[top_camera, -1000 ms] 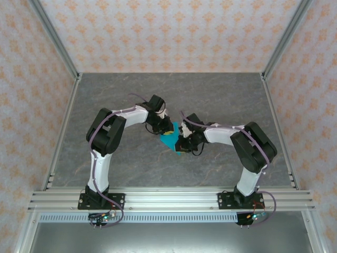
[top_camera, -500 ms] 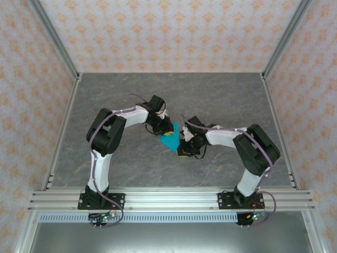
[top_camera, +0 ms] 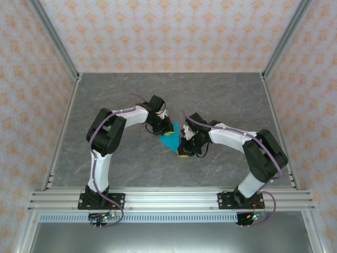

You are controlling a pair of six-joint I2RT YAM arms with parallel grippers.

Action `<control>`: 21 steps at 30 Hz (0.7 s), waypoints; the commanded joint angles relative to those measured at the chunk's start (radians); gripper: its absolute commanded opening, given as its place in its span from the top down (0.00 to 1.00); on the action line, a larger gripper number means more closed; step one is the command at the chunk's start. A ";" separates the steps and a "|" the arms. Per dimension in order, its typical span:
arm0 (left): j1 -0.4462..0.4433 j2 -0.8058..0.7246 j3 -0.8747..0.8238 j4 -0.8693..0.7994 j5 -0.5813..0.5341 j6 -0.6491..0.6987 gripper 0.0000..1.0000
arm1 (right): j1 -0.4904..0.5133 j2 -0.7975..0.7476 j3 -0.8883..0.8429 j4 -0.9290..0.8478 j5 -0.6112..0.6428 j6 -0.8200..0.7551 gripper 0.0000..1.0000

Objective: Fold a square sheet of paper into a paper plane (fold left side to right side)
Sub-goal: Fourth fold the wing at the center of the table.

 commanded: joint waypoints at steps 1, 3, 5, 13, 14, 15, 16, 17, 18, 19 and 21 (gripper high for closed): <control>0.006 0.022 -0.037 -0.054 -0.081 0.011 0.86 | -0.016 0.038 0.054 0.048 -0.004 0.054 0.94; 0.006 0.019 -0.036 -0.053 -0.081 0.010 0.86 | -0.019 0.079 0.076 0.061 0.036 0.065 0.95; 0.006 0.017 -0.035 -0.053 -0.079 0.011 0.86 | -0.024 0.106 0.082 0.079 0.076 0.081 0.96; 0.006 0.009 -0.037 -0.042 -0.067 0.008 0.86 | -0.028 0.180 0.055 0.076 0.139 0.089 0.97; 0.006 0.004 -0.040 -0.037 -0.066 0.005 0.86 | -0.028 0.188 0.048 0.073 0.142 0.088 0.97; 0.006 -0.005 -0.043 -0.028 -0.064 0.003 0.86 | -0.028 0.191 0.043 0.067 0.148 0.088 0.97; 0.006 -0.013 -0.046 -0.021 -0.063 0.000 0.86 | -0.028 0.194 0.041 0.054 0.160 0.084 0.97; 0.006 -0.024 -0.047 -0.016 -0.063 -0.003 0.86 | -0.028 0.199 0.038 0.036 0.177 0.078 0.97; 0.006 -0.037 -0.047 -0.012 -0.062 -0.003 0.86 | -0.028 0.202 0.038 0.023 0.192 0.074 0.97; 0.006 -0.053 -0.049 -0.008 -0.063 -0.004 0.86 | -0.028 0.206 0.036 0.007 0.208 0.070 0.97; 0.006 -0.086 -0.054 0.002 -0.064 -0.001 0.86 | -0.027 0.209 0.033 -0.012 0.230 0.067 0.97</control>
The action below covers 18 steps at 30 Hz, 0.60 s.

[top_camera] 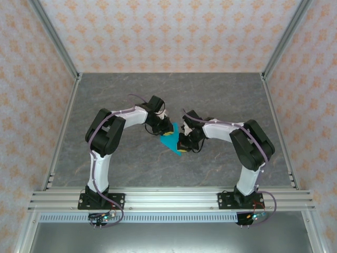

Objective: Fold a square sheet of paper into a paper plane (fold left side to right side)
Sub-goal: Fourth fold the wing at the center of the table.

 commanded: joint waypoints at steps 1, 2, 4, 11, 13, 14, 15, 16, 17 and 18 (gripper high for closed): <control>0.006 -0.076 -0.026 -0.017 -0.058 0.004 0.86 | -0.003 0.035 -0.024 -0.099 0.122 -0.011 0.97; 0.005 -0.093 -0.028 -0.019 -0.058 0.008 0.86 | -0.002 0.039 -0.024 -0.108 0.129 -0.016 0.97; 0.004 -0.122 -0.037 -0.016 -0.056 0.016 0.86 | -0.001 0.044 -0.021 -0.118 0.144 -0.018 0.97; -0.017 -0.205 -0.094 -0.003 -0.002 0.046 0.93 | -0.001 0.056 -0.018 -0.118 0.158 -0.021 1.00; -0.033 -0.211 -0.112 0.005 0.022 0.052 0.95 | -0.002 0.058 -0.018 -0.115 0.156 -0.021 1.00; -0.043 -0.210 -0.123 0.013 0.033 0.052 0.96 | -0.001 0.058 -0.016 -0.117 0.156 -0.023 1.00; -0.051 -0.209 -0.131 0.020 0.042 0.052 0.96 | -0.002 0.059 -0.015 -0.117 0.156 -0.024 1.00; -0.058 -0.206 -0.137 0.029 0.050 0.052 0.97 | -0.002 0.060 -0.015 -0.117 0.156 -0.025 1.00; -0.066 -0.201 -0.144 0.039 0.057 0.050 0.98 | -0.001 0.061 -0.013 -0.119 0.156 -0.026 1.00; -0.069 -0.198 -0.147 0.049 0.064 0.048 0.98 | -0.001 0.063 -0.013 -0.120 0.155 -0.028 1.00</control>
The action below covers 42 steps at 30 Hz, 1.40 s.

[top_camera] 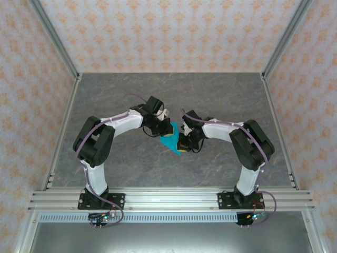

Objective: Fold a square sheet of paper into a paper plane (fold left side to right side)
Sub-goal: Fourth fold the wing at the center of the table.

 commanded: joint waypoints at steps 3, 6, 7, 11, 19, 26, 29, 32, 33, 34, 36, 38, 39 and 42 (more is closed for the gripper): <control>-0.021 0.020 -0.024 0.061 0.064 0.006 0.98 | -0.001 0.064 -0.021 -0.109 0.145 -0.018 1.00; -0.023 0.059 -0.019 0.064 0.070 0.009 0.99 | 0.001 0.070 -0.018 -0.109 0.143 -0.017 1.00; -0.022 0.068 -0.018 0.064 0.070 0.010 0.99 | 0.002 0.072 -0.018 -0.109 0.143 -0.016 1.00; -0.023 0.095 -0.030 0.091 0.080 0.005 1.00 | 0.007 0.076 -0.011 -0.114 0.144 -0.018 1.00; -0.022 0.139 -0.031 0.090 0.042 0.020 1.00 | 0.016 0.088 -0.002 -0.145 0.167 -0.031 1.00; -0.017 0.162 -0.036 0.057 -0.019 0.053 1.00 | 0.023 0.091 0.007 -0.191 0.203 -0.047 1.00; -0.007 0.162 -0.039 0.059 -0.045 0.069 1.00 | 0.026 0.100 0.006 -0.203 0.206 -0.050 1.00; 0.011 0.160 -0.041 0.064 -0.068 0.085 1.00 | 0.037 0.110 0.005 -0.222 0.217 -0.051 1.00; 0.019 0.160 -0.041 0.066 -0.074 0.089 1.00 | 0.040 0.113 0.004 -0.225 0.222 -0.053 1.00; 0.027 0.158 -0.041 0.070 -0.074 0.089 1.00 | 0.042 0.115 0.001 -0.229 0.226 -0.052 1.00; 0.046 0.158 -0.036 0.075 -0.076 0.103 1.00 | 0.043 0.119 -0.006 -0.232 0.231 -0.051 1.00; 0.066 0.156 -0.028 0.079 -0.075 0.126 1.00 | 0.043 0.121 -0.012 -0.233 0.231 -0.051 1.00; 0.076 0.156 -0.022 0.078 -0.075 0.132 1.00 | 0.043 0.120 -0.016 -0.234 0.232 -0.051 1.00; 0.103 0.159 -0.009 0.088 -0.073 0.147 1.00 | 0.044 0.121 -0.023 -0.236 0.234 -0.051 1.00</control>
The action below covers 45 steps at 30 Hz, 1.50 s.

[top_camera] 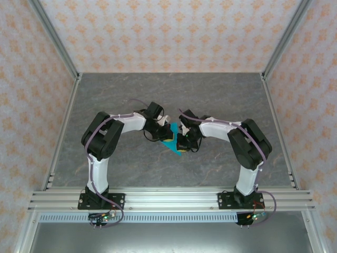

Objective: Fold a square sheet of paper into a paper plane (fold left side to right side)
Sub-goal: Fourth fold the wing at the center of the table.

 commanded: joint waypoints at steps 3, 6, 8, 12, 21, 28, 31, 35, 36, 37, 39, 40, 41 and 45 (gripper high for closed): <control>0.088 0.036 0.034 0.015 -0.125 0.056 1.00 | 0.012 0.094 -0.080 -0.153 0.166 -0.012 1.00; 0.111 0.053 0.064 0.024 -0.120 0.062 1.00 | 0.012 0.094 -0.080 -0.155 0.165 -0.017 1.00; 0.120 0.067 0.091 0.020 -0.113 0.061 1.00 | 0.012 0.096 -0.082 -0.155 0.163 -0.018 1.00; 0.130 0.101 0.151 -0.014 -0.114 0.074 1.00 | 0.012 0.096 -0.083 -0.157 0.162 -0.018 1.00; 0.177 0.126 0.172 -0.032 -0.127 0.102 1.00 | 0.012 0.095 -0.083 -0.160 0.162 -0.019 1.00; 0.220 0.149 0.197 -0.048 -0.127 0.123 1.00 | 0.013 0.097 -0.079 -0.154 0.158 -0.021 1.00; 0.235 0.147 0.207 -0.051 -0.112 0.122 1.00 | 0.013 0.097 -0.074 -0.149 0.153 -0.019 1.00; 0.240 0.095 0.210 -0.060 -0.093 0.120 1.00 | 0.014 0.096 -0.062 -0.149 0.153 -0.017 1.00; 0.240 0.073 0.202 -0.052 -0.082 0.111 0.99 | 0.014 0.099 -0.059 -0.150 0.154 -0.018 1.00; 0.241 0.048 0.192 -0.046 -0.071 0.105 0.99 | 0.015 0.100 -0.056 -0.153 0.155 -0.018 1.00; 0.239 0.009 0.176 -0.049 -0.047 0.100 0.99 | 0.013 0.106 -0.051 -0.156 0.158 -0.017 1.00; 0.235 -0.013 0.163 -0.055 -0.035 0.102 0.99 | 0.014 0.108 -0.048 -0.160 0.157 -0.020 1.00; 0.231 -0.033 0.148 -0.060 -0.028 0.105 0.99 | 0.014 0.113 -0.046 -0.161 0.157 -0.019 1.00; 0.172 -0.132 0.057 -0.055 -0.021 0.097 0.99 | 0.014 0.116 -0.042 -0.160 0.160 -0.016 1.00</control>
